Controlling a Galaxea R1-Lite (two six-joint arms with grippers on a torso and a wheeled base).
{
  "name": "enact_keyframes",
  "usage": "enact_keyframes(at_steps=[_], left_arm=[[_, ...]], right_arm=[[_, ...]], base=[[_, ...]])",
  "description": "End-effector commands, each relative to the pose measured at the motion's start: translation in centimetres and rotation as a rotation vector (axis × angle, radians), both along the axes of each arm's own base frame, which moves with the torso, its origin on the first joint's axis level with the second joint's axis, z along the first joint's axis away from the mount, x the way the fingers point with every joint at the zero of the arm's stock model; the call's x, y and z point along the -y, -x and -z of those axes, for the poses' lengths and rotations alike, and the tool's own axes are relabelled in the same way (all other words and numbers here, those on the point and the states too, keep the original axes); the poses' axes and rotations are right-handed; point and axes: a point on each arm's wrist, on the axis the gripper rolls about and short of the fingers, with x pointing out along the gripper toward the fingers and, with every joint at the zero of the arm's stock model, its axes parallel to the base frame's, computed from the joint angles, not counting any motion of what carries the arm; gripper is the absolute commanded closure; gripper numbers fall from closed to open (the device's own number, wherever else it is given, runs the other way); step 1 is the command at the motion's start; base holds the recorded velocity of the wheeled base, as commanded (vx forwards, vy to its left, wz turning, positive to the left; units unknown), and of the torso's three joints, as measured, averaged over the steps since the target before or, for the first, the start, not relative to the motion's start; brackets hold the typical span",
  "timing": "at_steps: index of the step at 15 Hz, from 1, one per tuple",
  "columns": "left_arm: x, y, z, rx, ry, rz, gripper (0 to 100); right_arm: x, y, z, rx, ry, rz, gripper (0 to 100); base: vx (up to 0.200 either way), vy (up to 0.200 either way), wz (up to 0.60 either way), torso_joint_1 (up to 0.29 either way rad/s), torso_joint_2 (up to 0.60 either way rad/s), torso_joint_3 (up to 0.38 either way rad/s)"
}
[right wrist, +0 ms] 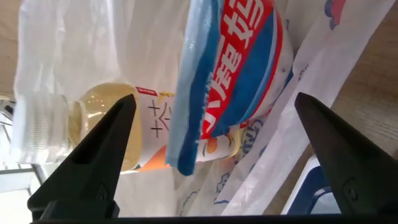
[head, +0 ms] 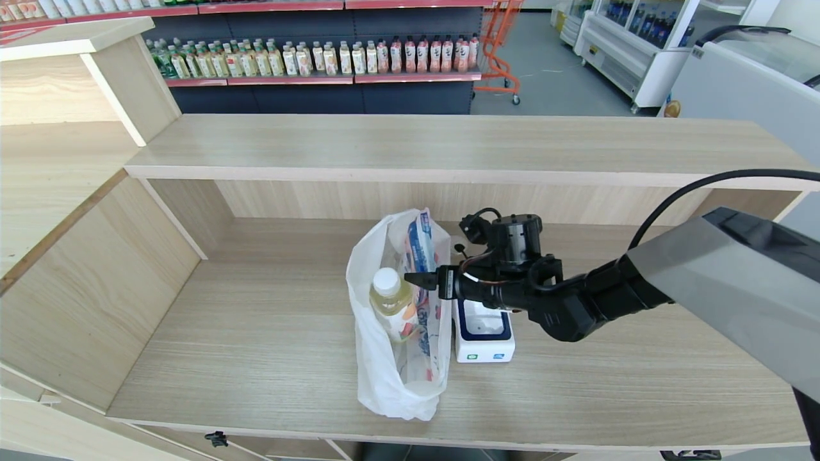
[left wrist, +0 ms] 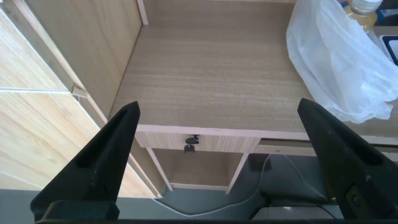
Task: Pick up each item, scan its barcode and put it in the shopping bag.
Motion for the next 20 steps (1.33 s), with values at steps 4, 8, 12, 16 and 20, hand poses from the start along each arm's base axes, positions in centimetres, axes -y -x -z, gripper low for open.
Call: enact_keyframes(at_steps=[4,8,12,16,20], left_arm=[[0.0,0.0,0.0,0.000,0.001,0.001,0],[0.0,0.0,0.0,0.000,0.001,-0.001,0],[0.0,0.0,0.0,0.000,-0.001,-0.001,0],[0.0,0.0,0.0,0.000,0.001,-0.001,0],[0.0,0.0,0.0,0.000,-0.001,-0.001,0]], right_arm=[[2.8,2.3,-3.7,-0.015,-0.065,0.034,0],[6.6,6.1,-6.1,-0.041,-0.093,0.086,0],[11.7,12.8,-8.9,0.013,-0.100,0.139,0],[17.6,19.0,-10.2,0.129,-0.036,0.279,0],[22.7,27.0,-6.4,0.107,0.165,0.567,0]], base=[[0.000,0.000,0.00,0.000,0.00,0.000],[0.000,0.000,0.00,0.000,0.00,0.000],[0.000,0.000,0.00,0.000,0.00,0.000],[0.000,0.000,0.00,0.000,0.00,0.000],[0.000,0.000,0.00,0.000,0.00,0.000]])
